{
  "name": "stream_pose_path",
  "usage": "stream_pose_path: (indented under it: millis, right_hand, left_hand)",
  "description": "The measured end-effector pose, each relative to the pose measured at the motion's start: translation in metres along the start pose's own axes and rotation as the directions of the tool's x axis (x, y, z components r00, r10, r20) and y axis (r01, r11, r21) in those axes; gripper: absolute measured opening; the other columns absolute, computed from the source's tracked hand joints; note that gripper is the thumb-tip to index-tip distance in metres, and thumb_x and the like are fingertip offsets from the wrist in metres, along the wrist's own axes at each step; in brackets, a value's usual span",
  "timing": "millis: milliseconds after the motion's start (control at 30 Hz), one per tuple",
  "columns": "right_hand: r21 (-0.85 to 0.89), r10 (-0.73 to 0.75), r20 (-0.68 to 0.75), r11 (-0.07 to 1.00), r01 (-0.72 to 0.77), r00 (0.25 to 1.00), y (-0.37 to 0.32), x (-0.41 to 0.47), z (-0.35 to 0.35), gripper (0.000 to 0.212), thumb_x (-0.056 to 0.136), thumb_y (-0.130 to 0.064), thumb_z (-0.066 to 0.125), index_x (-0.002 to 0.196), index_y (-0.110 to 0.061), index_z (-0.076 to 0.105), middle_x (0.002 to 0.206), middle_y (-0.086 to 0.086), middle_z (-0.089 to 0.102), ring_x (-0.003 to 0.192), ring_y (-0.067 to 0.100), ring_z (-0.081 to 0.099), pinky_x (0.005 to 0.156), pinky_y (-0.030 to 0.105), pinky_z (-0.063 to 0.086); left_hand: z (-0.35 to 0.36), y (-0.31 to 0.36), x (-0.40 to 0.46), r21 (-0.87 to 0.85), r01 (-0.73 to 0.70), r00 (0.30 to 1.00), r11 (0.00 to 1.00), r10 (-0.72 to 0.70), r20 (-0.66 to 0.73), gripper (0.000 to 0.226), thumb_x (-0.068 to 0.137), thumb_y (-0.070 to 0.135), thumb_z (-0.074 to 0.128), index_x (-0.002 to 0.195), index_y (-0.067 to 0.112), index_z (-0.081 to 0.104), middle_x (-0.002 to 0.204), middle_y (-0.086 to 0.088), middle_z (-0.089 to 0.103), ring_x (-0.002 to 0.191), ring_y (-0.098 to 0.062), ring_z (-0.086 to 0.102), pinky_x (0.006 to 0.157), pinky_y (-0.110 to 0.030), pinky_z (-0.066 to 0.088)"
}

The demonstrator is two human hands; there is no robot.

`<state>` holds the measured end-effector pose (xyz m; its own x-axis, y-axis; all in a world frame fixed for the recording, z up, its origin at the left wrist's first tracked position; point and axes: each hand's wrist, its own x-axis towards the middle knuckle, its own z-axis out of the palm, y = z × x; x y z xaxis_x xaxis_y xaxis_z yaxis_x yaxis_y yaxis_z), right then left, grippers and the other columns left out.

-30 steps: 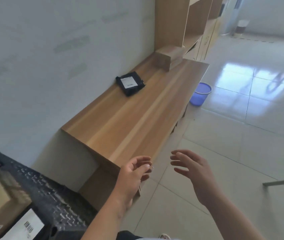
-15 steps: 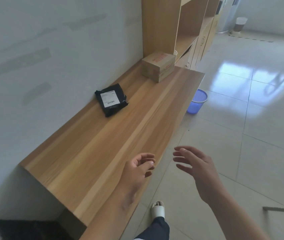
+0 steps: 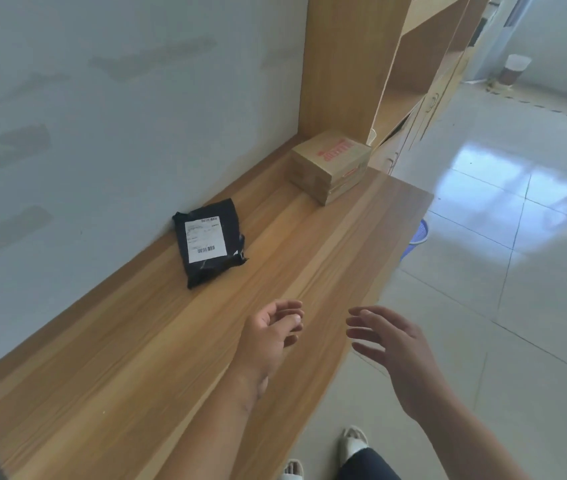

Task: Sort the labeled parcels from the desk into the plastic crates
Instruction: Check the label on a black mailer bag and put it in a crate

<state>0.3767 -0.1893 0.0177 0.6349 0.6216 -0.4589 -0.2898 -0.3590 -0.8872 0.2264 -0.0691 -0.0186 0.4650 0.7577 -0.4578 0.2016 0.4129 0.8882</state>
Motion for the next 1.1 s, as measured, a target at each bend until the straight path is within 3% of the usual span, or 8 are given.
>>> stream_pose_path:
  millis: [233,433,567,667,733,833,967,1100]
  right_hand:
    - [-0.176,0.128,0.214,0.98,-0.091,0.969,-0.029,0.123,0.04,0.02,0.103,-0.02,0.06,0.108,-0.01,0.077,0.101,0.011,0.079,0.099,0.028,0.074,0.091,0.042,0.061]
    - [-0.347,0.295,0.394,0.925,-0.156,0.871,-0.053,0.236,0.079,0.017,0.103,-0.024,0.061,0.111,-0.016,0.074,0.112,0.009,0.074,0.103,0.025,0.072,0.09,0.04,0.059]
    - [-0.424,0.378,0.424,0.886,-0.189,0.823,-0.049,0.3,0.119,0.021,0.102,-0.023,0.064,0.119,-0.013,0.069,0.116,0.009,0.07,0.106,0.026,0.07,0.092,0.041,0.059]
    - [-0.492,0.444,0.458,0.848,-0.197,0.77,-0.04,0.338,0.156,0.043,0.1,-0.024,0.068,0.139,-0.01,0.058,0.121,0.006,0.065,0.113,0.025,0.064,0.095,0.042,0.056]
    - [-0.519,0.476,0.465,0.83,-0.206,0.746,-0.035,0.358,0.181,0.053,0.099,-0.024,0.069,0.146,-0.01,0.049,0.121,0.006,0.061,0.115,0.025,0.061,0.101,0.044,0.054]
    - [-0.53,0.512,0.459,0.814,-0.238,0.726,-0.028,0.383,0.219,0.061,0.097,-0.024,0.07,0.151,-0.012,0.044,0.123,0.007,0.06,0.118,0.025,0.06,0.105,0.045,0.052]
    - [-0.557,0.549,0.45,0.789,-0.259,0.705,-0.017,0.397,0.257,0.023,0.097,-0.022,0.069,0.119,-0.016,0.064,0.117,0.003,0.069,0.117,0.025,0.064,0.098,0.044,0.056]
    - [-0.526,0.561,0.464,0.797,-0.296,0.686,-0.01,0.397,0.27,0.017,0.096,-0.014,0.069,0.113,-0.013,0.066,0.097,0.001,0.072,0.092,0.024,0.068,0.084,0.042,0.057]
  left_hand:
    - [-0.03,-0.007,0.085,-0.027,0.091,0.946,0.995,-0.095,-0.31,0.017,0.097,0.014,0.065,0.103,0.027,0.075,0.112,-0.002,0.074,0.103,-0.015,0.067,0.09,-0.034,0.056]
    - [-0.061,0.0,0.165,-0.135,0.17,0.721,0.976,-0.217,-0.658,0.038,0.097,0.02,0.066,0.135,0.022,0.061,0.135,-0.001,0.06,0.112,-0.018,0.057,0.091,-0.032,0.039]
    - [-0.074,0.0,0.205,-0.264,0.168,0.571,0.95,-0.312,-0.76,0.05,0.098,0.019,0.067,0.145,0.011,0.051,0.138,-0.005,0.056,0.109,-0.018,0.051,0.089,-0.027,0.034]
    - [-0.085,-0.007,0.23,-0.326,0.196,0.509,0.925,-0.38,-0.772,0.066,0.098,0.025,0.069,0.155,0.012,0.04,0.157,-0.007,0.046,0.134,-0.024,0.05,0.101,-0.032,0.037]
    - [-0.092,-0.011,0.242,-0.343,0.216,0.504,0.914,-0.406,-0.762,0.076,0.098,0.029,0.069,0.161,0.014,0.03,0.164,-0.005,0.036,0.147,-0.024,0.04,0.111,-0.035,0.034]
    - [-0.104,-0.015,0.259,-0.325,0.241,0.551,0.915,-0.404,-0.73,0.074,0.097,0.027,0.07,0.16,0.016,0.032,0.159,-0.005,0.044,0.141,-0.023,0.048,0.104,-0.03,0.036]
    - [-0.113,-0.022,0.272,-0.317,0.244,0.583,0.916,-0.4,-0.707,0.053,0.097,0.021,0.071,0.145,0.018,0.049,0.139,-0.002,0.062,0.114,-0.016,0.059,0.091,-0.028,0.041]
    - [-0.109,-0.024,0.272,-0.312,0.258,0.561,0.914,-0.405,-0.722,0.057,0.095,0.023,0.074,0.146,0.017,0.049,0.134,-0.002,0.062,0.114,-0.018,0.06,0.093,-0.03,0.042]
